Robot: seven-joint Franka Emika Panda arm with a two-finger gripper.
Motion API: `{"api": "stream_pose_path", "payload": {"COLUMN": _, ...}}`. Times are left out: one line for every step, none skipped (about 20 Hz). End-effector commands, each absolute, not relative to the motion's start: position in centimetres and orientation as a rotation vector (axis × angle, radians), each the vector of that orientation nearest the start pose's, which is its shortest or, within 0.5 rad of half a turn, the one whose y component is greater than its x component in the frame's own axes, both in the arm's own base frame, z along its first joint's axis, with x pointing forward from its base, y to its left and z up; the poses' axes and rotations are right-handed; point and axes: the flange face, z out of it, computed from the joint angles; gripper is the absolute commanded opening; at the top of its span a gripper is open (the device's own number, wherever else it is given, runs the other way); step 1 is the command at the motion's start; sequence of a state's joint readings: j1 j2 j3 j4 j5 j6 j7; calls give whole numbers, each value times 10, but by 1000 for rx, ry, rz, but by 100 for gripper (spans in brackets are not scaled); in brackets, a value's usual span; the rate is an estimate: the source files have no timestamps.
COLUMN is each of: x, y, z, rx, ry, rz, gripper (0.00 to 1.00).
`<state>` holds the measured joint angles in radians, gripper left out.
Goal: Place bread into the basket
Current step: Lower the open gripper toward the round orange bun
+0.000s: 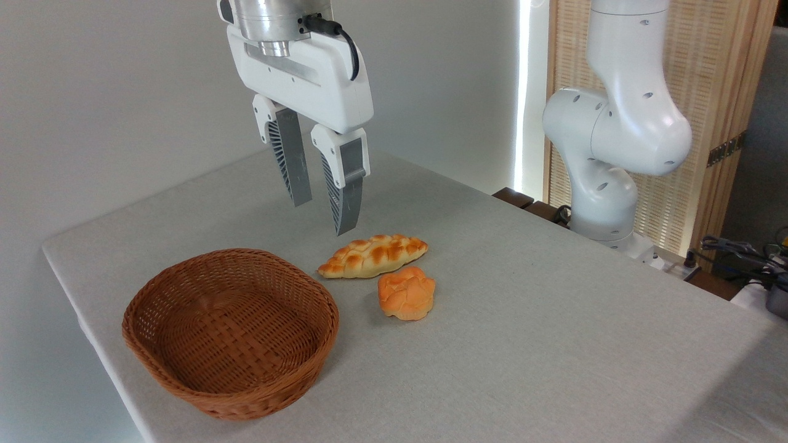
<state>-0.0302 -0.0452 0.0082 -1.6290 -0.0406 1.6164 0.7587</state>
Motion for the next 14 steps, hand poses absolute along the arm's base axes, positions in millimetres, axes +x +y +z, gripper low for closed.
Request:
{"api": "stream_pose_path", "payload": {"x": 546, "y": -15, "z": 629, "rx": -2943, "ry": 1213, "rz": -47, "gripper": 100}}
{"api": "stream_pose_path", "payload": {"x": 546, "y": -16, "z": 629, "rx": -2942, "ry": 1215, "rz": -47, "gripper": 100}}
{"api": "stream_pose_path", "payload": {"x": 546, "y": -15, "z": 629, "rx": -2943, "ry": 1213, "rz": -47, "gripper": 100}}
{"api": "stream_pose_path", "payload": {"x": 546, "y": -16, "z": 628, "rx": -2942, "ry": 1216, "rz": -45, "gripper": 100}}
{"api": "stream_pose_path", "payload": {"x": 546, "y": -16, "z": 628, "rx": -2942, "ry": 1216, "rz": -45, "gripper": 100}}
{"api": "stream_pose_path", "payload": {"x": 546, "y": -16, "z": 626, "rx": -2944, "ry": 1216, "rz": -38, "gripper": 100}}
{"api": "stream_pose_path", "payload": {"x": 545, "y": -18, "z": 625, "rx": -2942, "ry": 1223, "rz": -35, "gripper": 100}}
{"api": "stream_pose_path", "payload": {"x": 543, "y": -24, "z": 625, "rx": -2935, "ry": 1239, "rz": -32, "gripper": 100}}
{"api": "stream_pose_path", "payload": {"x": 540, "y": -30, "z": 620, "rx": -2933, "ry": 1253, "rz": -16, "gripper": 100}}
{"api": "stream_pose_path", "payload": {"x": 536, "y": -33, "z": 615, "rx": -2935, "ry": 1256, "rz": 1, "gripper": 100}}
{"api": "stream_pose_path", "payload": {"x": 531, "y": -38, "z": 612, "rx": -2930, "ry": 1269, "rz": 7, "gripper": 100}}
{"api": "stream_pose_path", "payload": {"x": 526, "y": -45, "z": 607, "rx": -2922, "ry": 1288, "rz": 15, "gripper": 100}}
{"api": "stream_pose_path", "payload": {"x": 522, "y": -53, "z": 600, "rx": -2912, "ry": 1309, "rz": 26, "gripper": 100}}
{"api": "stream_pose_path", "payload": {"x": 515, "y": -66, "z": 589, "rx": -2895, "ry": 1342, "rz": 38, "gripper": 100}}
